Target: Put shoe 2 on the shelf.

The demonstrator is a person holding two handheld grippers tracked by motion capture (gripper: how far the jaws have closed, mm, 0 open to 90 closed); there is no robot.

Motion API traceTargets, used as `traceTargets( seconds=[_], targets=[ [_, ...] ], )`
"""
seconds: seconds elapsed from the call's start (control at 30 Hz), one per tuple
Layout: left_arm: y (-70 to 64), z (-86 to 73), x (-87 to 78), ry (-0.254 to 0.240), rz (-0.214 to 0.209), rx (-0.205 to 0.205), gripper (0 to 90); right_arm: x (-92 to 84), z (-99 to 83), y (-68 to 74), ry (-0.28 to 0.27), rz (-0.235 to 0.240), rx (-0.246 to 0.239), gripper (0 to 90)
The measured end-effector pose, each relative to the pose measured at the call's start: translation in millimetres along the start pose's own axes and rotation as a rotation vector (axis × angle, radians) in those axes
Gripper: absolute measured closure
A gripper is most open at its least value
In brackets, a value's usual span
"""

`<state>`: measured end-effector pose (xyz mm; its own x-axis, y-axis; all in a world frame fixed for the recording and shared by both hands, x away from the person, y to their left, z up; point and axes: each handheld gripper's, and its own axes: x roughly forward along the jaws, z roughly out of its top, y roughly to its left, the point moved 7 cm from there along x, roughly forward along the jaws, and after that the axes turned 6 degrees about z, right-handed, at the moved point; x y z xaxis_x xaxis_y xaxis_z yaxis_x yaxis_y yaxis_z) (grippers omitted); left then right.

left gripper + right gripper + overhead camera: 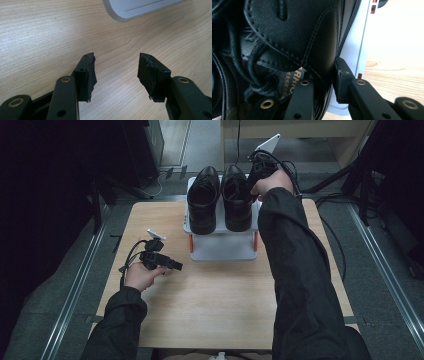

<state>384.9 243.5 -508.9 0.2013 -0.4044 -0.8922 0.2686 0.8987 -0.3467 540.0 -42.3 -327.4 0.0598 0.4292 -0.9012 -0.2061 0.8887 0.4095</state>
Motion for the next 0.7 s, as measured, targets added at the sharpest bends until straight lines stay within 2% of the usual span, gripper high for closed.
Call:
traceTargets(
  seconds=[0.33,0.7],
  targets=[
    [1.6,-0.3,0.3,0.0,0.003,-0.004,47.4,3.5,-3.9,6.1,0.017,0.019,-0.024,73.9],
    [2.3,0.4,0.5,0.002,0.001,-0.007,47.4,4.1,-4.7,9.4,0.025,0.037,-0.017,69.9]
  ],
)
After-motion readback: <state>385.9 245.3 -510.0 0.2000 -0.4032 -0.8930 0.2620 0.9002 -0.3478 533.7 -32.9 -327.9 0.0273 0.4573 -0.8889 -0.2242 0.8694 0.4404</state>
